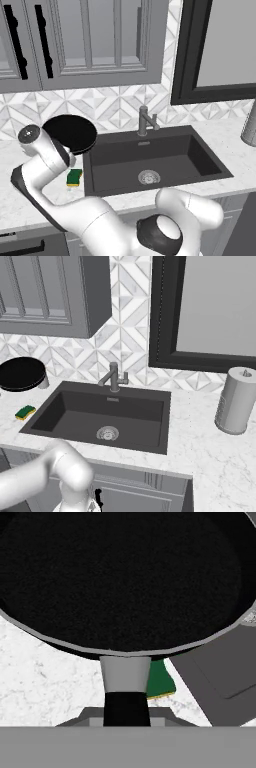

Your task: Pick the pan and sponge and place them into the sink. Then turn on the water.

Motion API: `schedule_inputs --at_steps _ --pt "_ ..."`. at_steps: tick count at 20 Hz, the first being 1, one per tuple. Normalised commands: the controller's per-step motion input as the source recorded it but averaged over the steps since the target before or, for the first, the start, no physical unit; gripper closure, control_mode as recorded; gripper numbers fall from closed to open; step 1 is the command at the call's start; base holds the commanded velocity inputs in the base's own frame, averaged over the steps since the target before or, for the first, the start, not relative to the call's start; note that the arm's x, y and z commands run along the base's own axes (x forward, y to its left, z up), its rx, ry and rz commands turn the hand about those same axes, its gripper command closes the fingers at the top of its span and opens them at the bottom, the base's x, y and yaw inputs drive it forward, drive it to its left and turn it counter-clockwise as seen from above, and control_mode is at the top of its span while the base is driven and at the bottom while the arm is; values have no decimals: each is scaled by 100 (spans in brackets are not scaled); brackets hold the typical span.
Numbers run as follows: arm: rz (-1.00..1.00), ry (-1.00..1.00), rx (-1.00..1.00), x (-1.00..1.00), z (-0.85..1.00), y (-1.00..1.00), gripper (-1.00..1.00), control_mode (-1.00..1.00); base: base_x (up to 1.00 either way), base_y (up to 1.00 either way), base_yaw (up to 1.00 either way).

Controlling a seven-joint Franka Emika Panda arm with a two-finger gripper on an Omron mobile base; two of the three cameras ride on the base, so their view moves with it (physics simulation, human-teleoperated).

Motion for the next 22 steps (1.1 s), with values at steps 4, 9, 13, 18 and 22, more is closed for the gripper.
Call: schedule_inputs --at_steps 4,9,13,18,22 --pt "-25 4 15 -22 27 -59 100 -100 0 0 0" --pt "-28 9 2 -11 1 -54 100 -100 0 0 0" --pt "-24 12 0 0 0 -46 100 -100 0 0 0" --pt "-22 12 0 0 0 -44 100 -100 0 0 0" --pt "-22 10 0 0 0 -43 100 -100 0 0 0"
